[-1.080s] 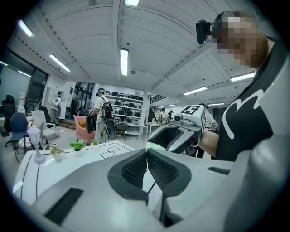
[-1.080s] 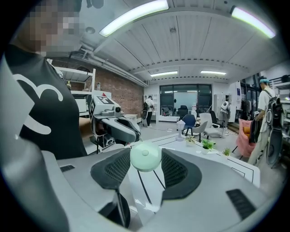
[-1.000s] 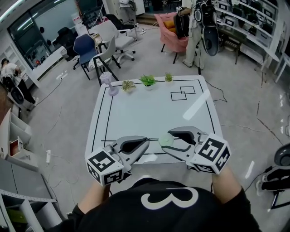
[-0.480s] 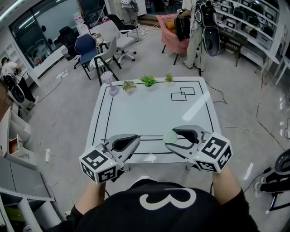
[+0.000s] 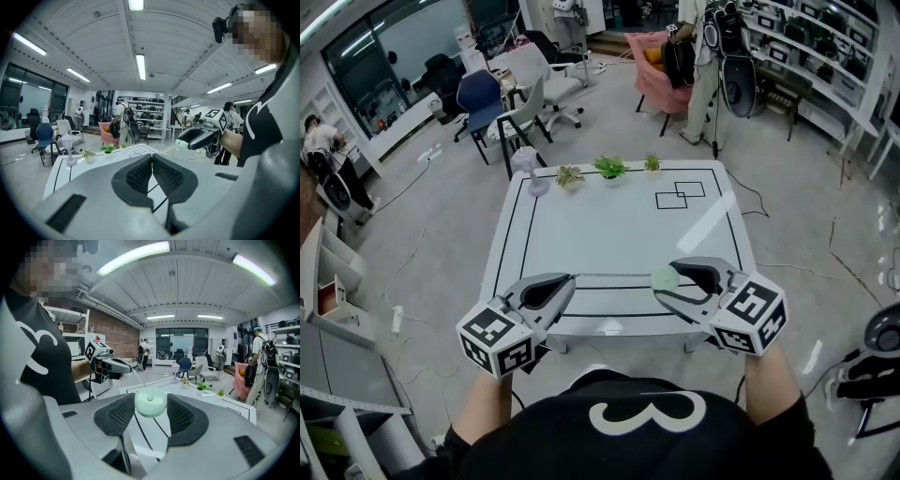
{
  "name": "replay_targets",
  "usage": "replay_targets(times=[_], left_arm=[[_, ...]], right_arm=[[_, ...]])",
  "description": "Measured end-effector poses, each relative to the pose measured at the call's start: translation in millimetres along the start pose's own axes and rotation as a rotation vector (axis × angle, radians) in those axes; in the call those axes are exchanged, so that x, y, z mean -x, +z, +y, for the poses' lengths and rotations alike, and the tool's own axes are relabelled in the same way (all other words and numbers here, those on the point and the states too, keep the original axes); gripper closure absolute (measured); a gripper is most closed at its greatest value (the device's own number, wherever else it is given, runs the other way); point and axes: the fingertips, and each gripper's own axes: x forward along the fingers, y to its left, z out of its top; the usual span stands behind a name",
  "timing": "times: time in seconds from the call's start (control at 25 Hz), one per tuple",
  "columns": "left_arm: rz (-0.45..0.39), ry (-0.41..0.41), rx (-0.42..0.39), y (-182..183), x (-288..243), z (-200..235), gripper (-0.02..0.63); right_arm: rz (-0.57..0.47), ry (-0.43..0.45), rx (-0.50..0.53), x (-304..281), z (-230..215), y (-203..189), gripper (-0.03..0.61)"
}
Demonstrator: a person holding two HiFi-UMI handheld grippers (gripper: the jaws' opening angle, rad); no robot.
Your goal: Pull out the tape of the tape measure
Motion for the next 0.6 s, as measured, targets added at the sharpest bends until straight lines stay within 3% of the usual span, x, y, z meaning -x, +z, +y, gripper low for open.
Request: replay_targets(times=[0.28, 0.6], left_arm=[[0.004, 0.010, -0.011, -5.7, 9.3, 7.1, 0.603], [-0.005, 0.091, 0.027, -12.8, 28.7, 40.7, 0.603]], right_arm=[[0.011, -0.003, 0.000, -3.0, 4.3, -4.5, 0.360], [0.030, -0.044, -0.020, 0.2, -4.3, -11.9, 0.360]])
